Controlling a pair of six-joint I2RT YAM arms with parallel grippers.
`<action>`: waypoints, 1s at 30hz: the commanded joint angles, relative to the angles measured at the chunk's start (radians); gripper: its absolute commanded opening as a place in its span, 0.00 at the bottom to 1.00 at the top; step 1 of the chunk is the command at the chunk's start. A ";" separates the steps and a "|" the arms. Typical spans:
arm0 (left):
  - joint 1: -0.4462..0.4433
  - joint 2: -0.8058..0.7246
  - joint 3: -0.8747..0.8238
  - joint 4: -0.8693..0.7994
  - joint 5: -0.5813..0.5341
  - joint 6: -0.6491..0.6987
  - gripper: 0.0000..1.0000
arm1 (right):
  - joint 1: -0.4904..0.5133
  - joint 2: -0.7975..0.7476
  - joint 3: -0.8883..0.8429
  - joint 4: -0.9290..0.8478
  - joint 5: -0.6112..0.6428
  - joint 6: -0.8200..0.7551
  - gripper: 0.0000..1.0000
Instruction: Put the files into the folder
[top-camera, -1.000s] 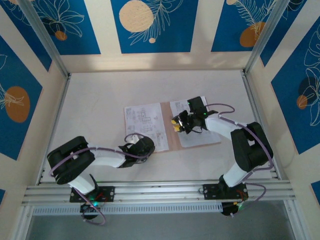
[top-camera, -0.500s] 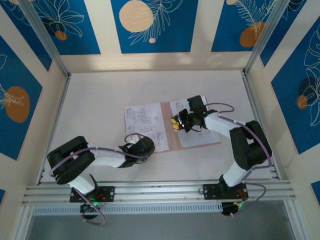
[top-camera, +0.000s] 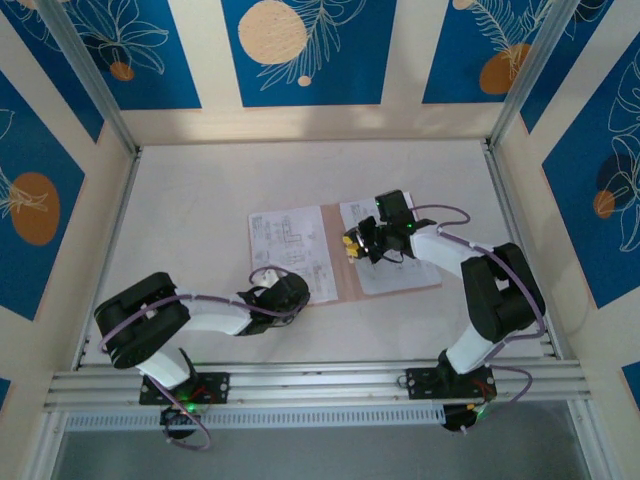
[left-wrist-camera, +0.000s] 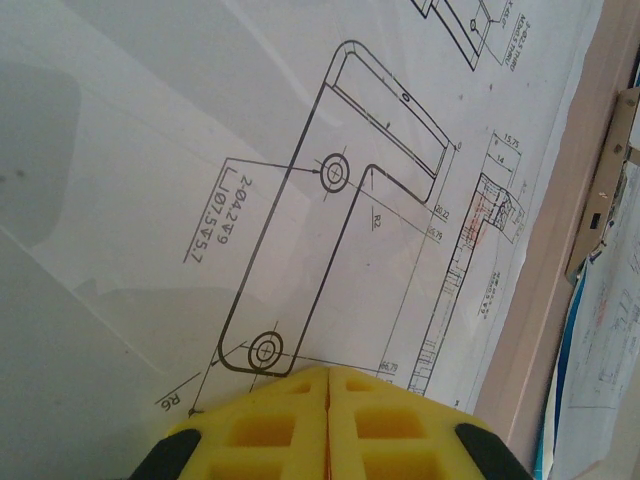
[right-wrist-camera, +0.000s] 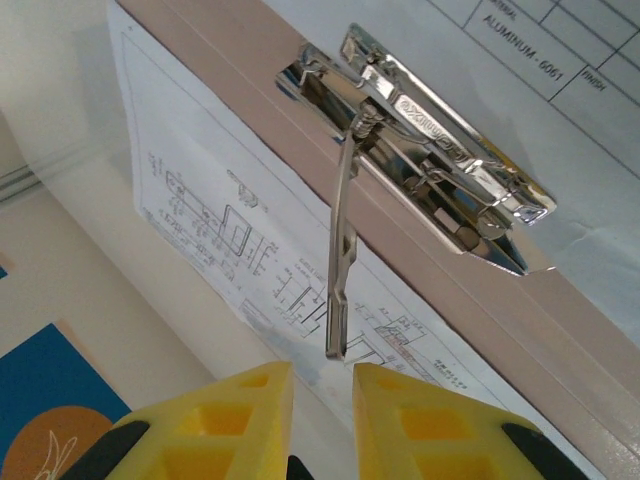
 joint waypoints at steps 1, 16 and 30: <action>-0.012 0.043 -0.012 -0.065 0.010 0.001 0.07 | 0.005 -0.037 0.012 -0.028 0.021 0.005 0.25; -0.011 0.039 -0.013 -0.066 0.009 0.000 0.06 | 0.002 0.049 0.015 -0.017 0.021 -0.003 0.25; -0.012 0.044 -0.012 -0.064 0.007 0.000 0.06 | 0.005 0.039 0.011 -0.038 0.046 -0.005 0.15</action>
